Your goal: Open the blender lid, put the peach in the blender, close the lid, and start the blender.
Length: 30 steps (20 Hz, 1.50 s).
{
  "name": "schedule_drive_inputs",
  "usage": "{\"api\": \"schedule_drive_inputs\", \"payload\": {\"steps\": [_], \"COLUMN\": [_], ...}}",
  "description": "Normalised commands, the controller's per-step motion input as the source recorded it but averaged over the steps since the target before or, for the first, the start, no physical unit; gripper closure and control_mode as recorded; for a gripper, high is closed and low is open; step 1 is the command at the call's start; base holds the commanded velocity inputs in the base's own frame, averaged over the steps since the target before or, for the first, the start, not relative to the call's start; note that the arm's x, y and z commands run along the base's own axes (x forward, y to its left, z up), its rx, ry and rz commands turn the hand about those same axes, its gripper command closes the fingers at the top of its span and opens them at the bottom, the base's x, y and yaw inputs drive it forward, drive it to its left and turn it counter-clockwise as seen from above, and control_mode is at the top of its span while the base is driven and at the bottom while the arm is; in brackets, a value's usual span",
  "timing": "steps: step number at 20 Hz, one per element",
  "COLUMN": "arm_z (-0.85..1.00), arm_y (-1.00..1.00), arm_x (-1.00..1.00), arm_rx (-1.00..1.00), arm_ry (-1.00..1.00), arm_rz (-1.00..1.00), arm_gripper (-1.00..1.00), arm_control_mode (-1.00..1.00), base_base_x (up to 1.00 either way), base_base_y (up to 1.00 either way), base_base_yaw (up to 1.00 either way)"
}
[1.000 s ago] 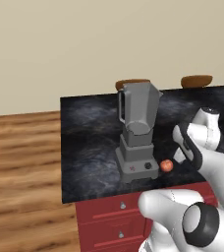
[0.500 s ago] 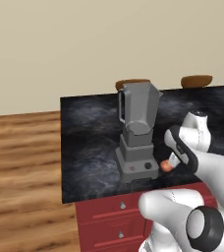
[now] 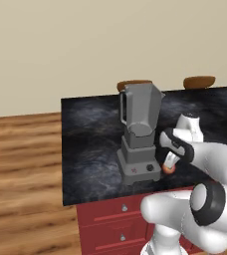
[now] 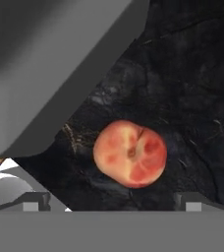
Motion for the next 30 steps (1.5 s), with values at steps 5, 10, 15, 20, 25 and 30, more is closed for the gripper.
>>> {"api": "schedule_drive_inputs", "payload": {"steps": [5, 10, 15, 20, 25, 30], "arm_z": [-0.27, -0.27, -0.25, -0.28, -0.31, -0.35], "arm_y": [0.0, 0.0, 0.0, 0.0, 0.0, 0.07], "arm_x": [0.19, 0.15, 0.01, -0.01, -0.16, -0.03], "arm_rx": [0.0, 0.0, 0.0, 0.0, 0.0, -0.01], "arm_ry": [0.03, 0.0, 0.0, 0.0, 0.0, 0.0], "arm_rz": [0.05, 0.05, 0.05, 0.04, 0.04, 0.01], "arm_gripper": [-1.0, -1.0, -1.0, -1.0, -1.0, -1.0], "arm_control_mode": [-1.0, -1.0, -1.0, -1.0, -1.0, -1.0], "base_base_x": [0.0, 0.0, 0.0, 0.0, 0.0, 0.0], "base_base_y": [0.0, 0.0, 0.0, 0.0, 0.0, 0.0], "base_base_yaw": [0.0, 0.0, 0.0, 0.0, 0.0, 0.0]}}
